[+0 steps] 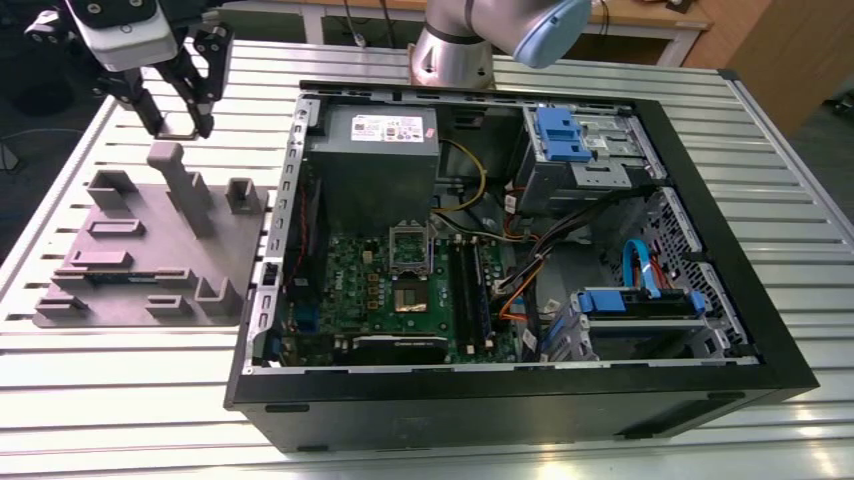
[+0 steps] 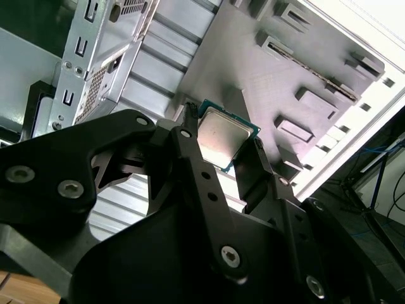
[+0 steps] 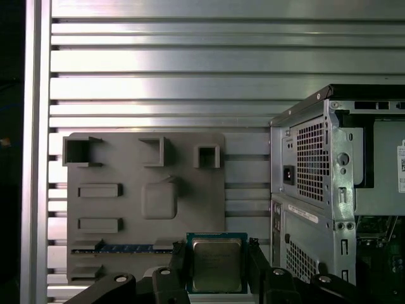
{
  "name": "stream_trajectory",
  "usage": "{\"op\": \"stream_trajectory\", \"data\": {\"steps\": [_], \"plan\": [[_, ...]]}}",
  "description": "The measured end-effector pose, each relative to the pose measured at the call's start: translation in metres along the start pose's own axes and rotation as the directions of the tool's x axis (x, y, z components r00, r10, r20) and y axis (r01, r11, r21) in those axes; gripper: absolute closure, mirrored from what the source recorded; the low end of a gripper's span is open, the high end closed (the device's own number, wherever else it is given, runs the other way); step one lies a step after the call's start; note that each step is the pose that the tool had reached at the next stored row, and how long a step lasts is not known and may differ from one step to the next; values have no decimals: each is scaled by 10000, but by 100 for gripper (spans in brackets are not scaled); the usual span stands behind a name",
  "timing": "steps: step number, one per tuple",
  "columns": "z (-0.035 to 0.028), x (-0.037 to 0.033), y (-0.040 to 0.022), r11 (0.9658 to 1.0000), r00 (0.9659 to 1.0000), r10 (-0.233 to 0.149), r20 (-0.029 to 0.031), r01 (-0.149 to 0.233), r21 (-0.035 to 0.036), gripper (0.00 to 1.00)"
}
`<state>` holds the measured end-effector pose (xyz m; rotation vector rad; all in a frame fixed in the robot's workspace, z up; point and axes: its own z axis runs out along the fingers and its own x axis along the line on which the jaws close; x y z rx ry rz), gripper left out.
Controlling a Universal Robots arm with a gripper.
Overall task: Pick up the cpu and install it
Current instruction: 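Pick up the cpu and move it towards the insertion slot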
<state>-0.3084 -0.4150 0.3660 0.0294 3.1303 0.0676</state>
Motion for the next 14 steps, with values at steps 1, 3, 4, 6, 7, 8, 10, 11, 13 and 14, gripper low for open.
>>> {"op": "stream_trajectory", "data": {"steps": [1,3,4,6,7,8,10,11,13,14], "plan": [[0,-2,0,10000,10000,0,0,0,0,53],[0,-8,0,10000,10000,1,0,-1,0,53],[0,-11,0,10000,10000,0,0,0,0,53],[0,-17,0,10000,10000,0,-1,0,1,53],[0,-19,0,10000,10000,0,0,0,0,53],[0,-22,1,10000,10000,1,0,-1,0,53],[0,-27,1,10000,10000,0,-1,0,1,53],[0,-29,1,10000,10000,1,-1,-1,1,53],[0,-37,1,10000,10000,0,0,0,0,53],[1,-41,1,10000,10000,0,0,0,0,53]]}}
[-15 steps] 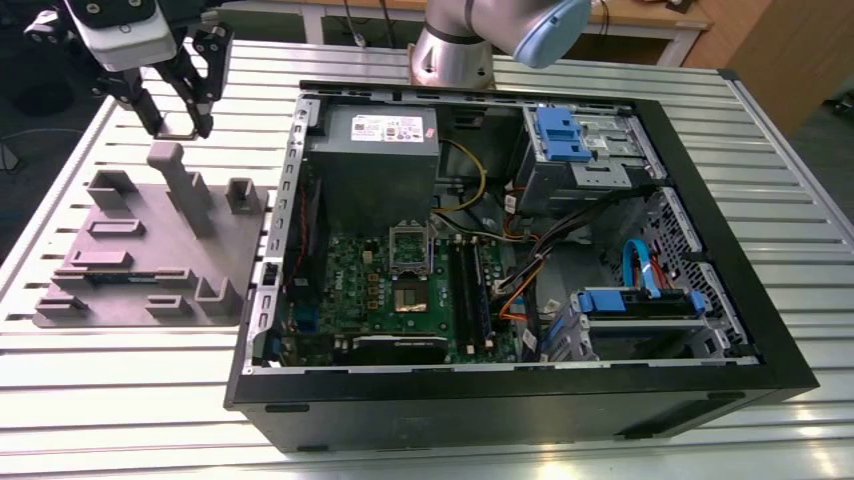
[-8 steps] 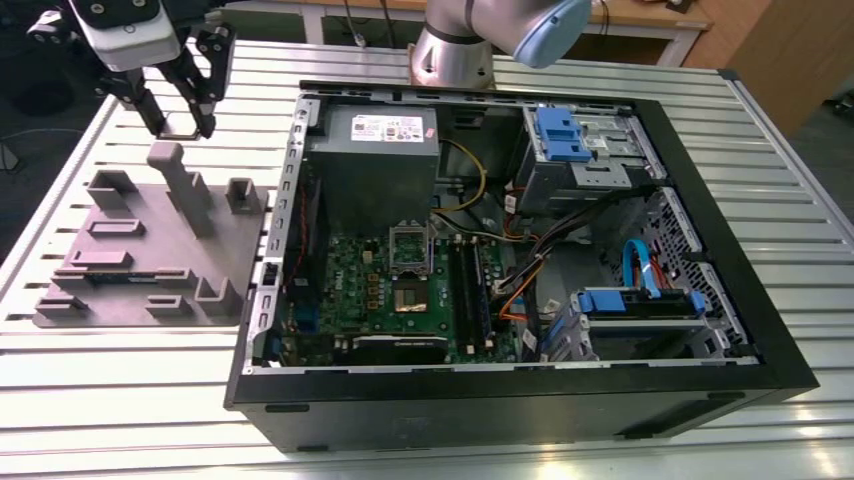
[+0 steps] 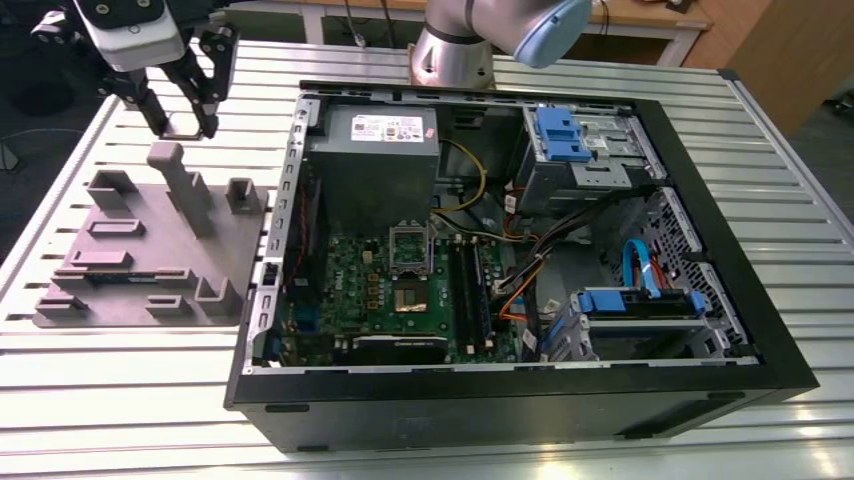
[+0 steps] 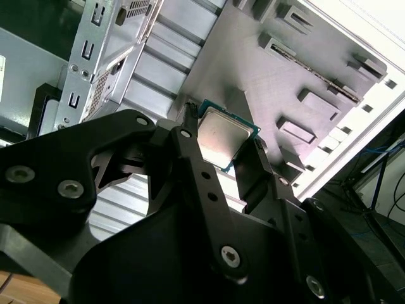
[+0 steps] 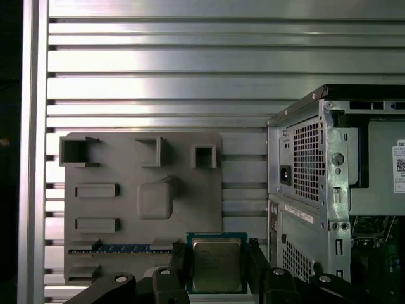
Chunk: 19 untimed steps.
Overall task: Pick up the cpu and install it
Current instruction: 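Pick up the cpu and move it towards the insertion slot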
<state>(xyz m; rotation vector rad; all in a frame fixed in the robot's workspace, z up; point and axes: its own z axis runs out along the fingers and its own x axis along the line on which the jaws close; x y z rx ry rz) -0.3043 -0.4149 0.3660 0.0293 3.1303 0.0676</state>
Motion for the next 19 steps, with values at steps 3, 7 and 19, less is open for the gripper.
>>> {"op": "stream_trajectory", "data": {"steps": [3,7,19], "plan": [[0,-13,0,10000,10000,0,0,0,0,53],[0,-27,1,10000,10000,1,0,-1,1,53],[1,-74,1,10000,10000,1,0,-1,3,53]]}}
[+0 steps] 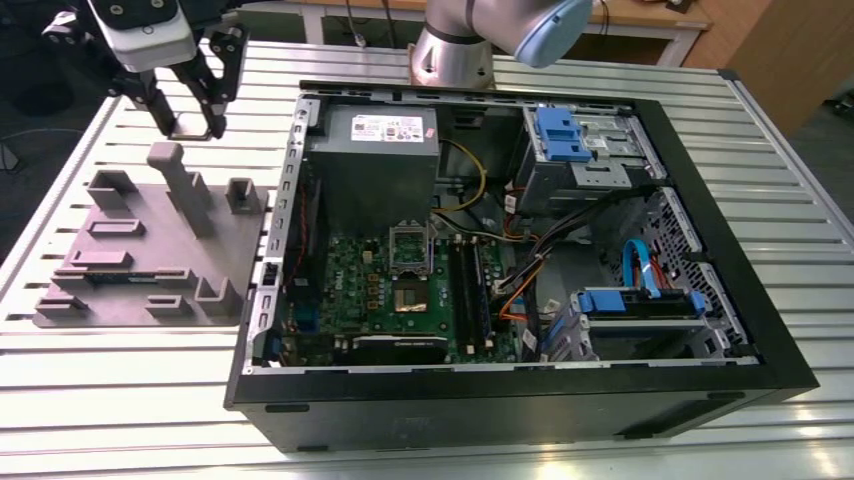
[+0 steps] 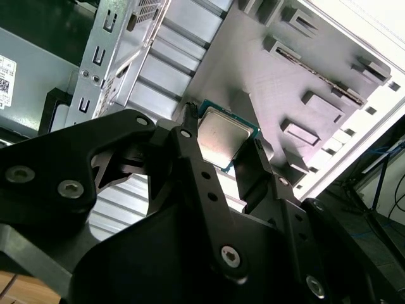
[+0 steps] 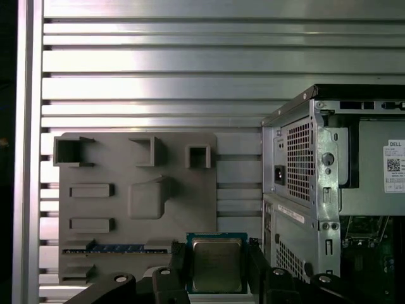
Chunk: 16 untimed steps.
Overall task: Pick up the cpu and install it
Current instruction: 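Pick up the cpu and move it towards the insertion slot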
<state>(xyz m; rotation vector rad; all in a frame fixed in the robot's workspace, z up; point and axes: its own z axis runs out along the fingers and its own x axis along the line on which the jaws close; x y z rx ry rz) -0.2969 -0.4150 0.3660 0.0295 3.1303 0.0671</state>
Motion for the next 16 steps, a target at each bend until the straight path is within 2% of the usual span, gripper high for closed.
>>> {"op": "stream_trajectory", "data": {"steps": [4,16], "plan": [[0,-12,0,9999,10000,-3,3,3,117,53],[1,-72,2,9999,10000,-2,3,2,118,53]]}}
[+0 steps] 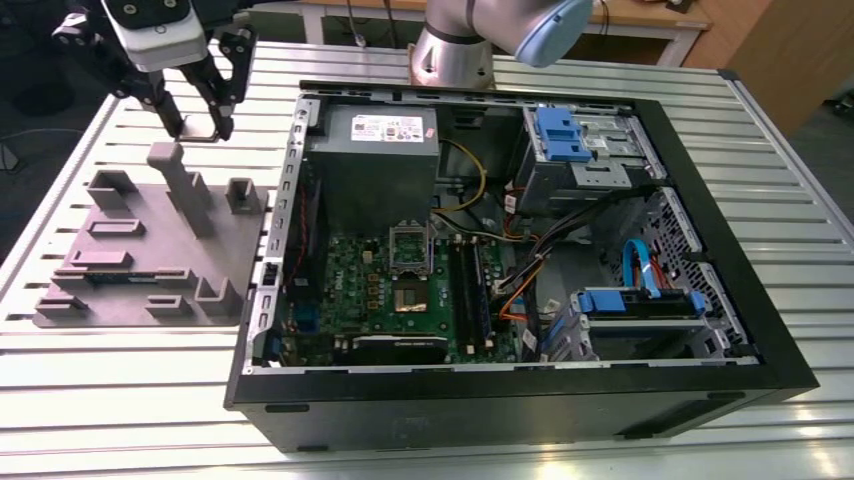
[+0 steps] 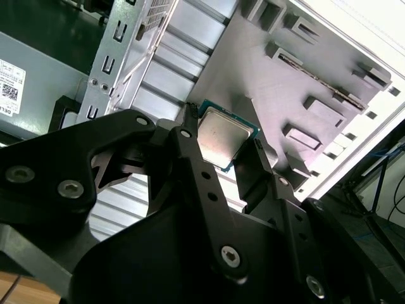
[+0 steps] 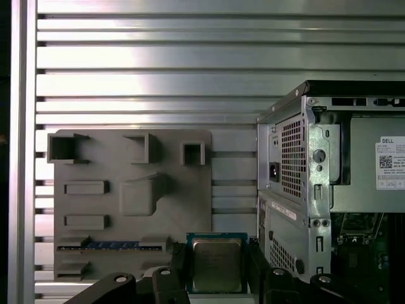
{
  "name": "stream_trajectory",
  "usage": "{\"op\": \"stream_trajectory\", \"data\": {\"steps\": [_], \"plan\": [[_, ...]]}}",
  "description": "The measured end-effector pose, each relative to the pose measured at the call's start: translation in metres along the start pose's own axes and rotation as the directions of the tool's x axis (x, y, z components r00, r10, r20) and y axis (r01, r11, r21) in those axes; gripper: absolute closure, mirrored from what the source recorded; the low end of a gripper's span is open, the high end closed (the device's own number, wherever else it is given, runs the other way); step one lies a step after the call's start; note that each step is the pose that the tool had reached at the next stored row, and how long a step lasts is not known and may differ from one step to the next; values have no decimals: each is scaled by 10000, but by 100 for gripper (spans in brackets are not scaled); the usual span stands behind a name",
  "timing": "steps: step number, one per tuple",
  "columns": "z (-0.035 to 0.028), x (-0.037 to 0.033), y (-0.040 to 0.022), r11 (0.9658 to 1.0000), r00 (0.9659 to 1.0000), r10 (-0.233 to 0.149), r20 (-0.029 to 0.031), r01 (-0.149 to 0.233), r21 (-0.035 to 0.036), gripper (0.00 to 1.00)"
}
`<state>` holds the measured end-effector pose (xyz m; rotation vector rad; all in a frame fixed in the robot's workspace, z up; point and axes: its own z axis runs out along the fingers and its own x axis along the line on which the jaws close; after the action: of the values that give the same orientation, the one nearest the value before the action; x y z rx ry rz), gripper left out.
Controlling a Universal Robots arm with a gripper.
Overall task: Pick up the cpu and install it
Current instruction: 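Pick up the cpu and move it towards the insertion slot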
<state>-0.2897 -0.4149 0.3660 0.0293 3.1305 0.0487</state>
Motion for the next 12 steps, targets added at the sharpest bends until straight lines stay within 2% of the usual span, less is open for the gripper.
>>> {"op": "stream_trajectory", "data": {"steps": [12], "plan": [[1,-73,1,10000,10000,0,-1,0,0,53]]}}
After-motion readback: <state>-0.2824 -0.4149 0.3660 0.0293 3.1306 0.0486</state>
